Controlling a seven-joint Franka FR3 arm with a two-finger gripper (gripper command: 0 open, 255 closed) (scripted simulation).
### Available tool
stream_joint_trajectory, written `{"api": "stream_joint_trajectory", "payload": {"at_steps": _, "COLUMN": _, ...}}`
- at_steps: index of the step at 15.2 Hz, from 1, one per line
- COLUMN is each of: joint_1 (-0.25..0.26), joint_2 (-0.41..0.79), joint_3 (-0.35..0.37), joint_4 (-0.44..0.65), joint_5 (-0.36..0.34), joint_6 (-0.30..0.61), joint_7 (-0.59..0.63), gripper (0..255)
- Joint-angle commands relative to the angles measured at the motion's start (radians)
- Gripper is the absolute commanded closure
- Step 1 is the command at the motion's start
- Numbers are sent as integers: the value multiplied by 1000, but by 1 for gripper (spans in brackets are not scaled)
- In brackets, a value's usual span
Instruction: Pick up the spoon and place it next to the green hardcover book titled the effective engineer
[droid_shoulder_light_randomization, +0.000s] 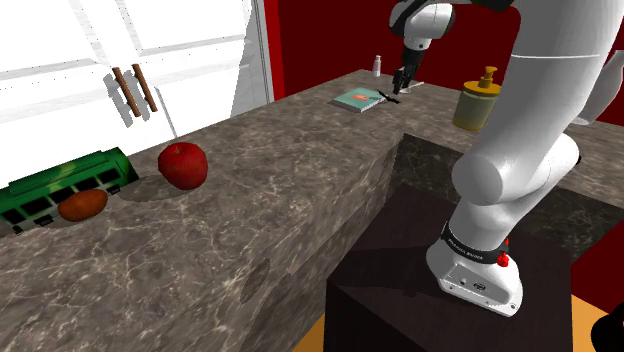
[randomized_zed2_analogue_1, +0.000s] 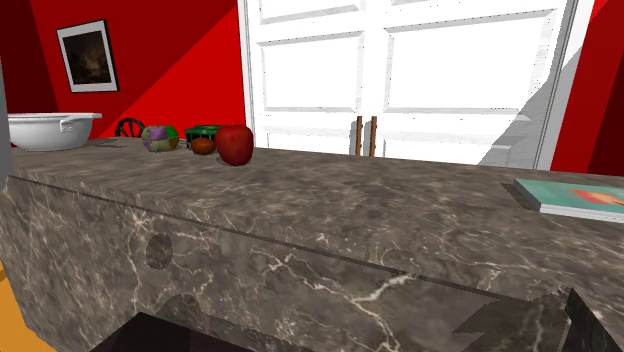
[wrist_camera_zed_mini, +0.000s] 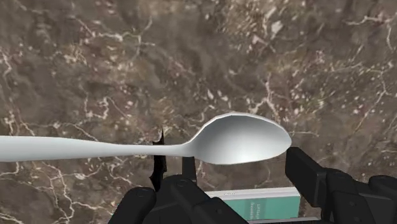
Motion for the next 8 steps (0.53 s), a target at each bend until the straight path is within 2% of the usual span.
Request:
{"api": "stream_joint_trajectory", "payload": {"at_steps": 1, "joint_1": -31, "joint_2": 60, "joint_3": -8, "joint_4": 78, "joint_5": 35, "joint_6": -28, "joint_7": -49, "gripper": 255}}
{"api": "stream_joint_trajectory", "payload": {"at_steps": 8, "joint_1": -177, "joint_2": 309, "joint_3": -7, "joint_4": 426, "joint_5": 144, "joint_6": -165, "joint_7": -175, "gripper": 255}}
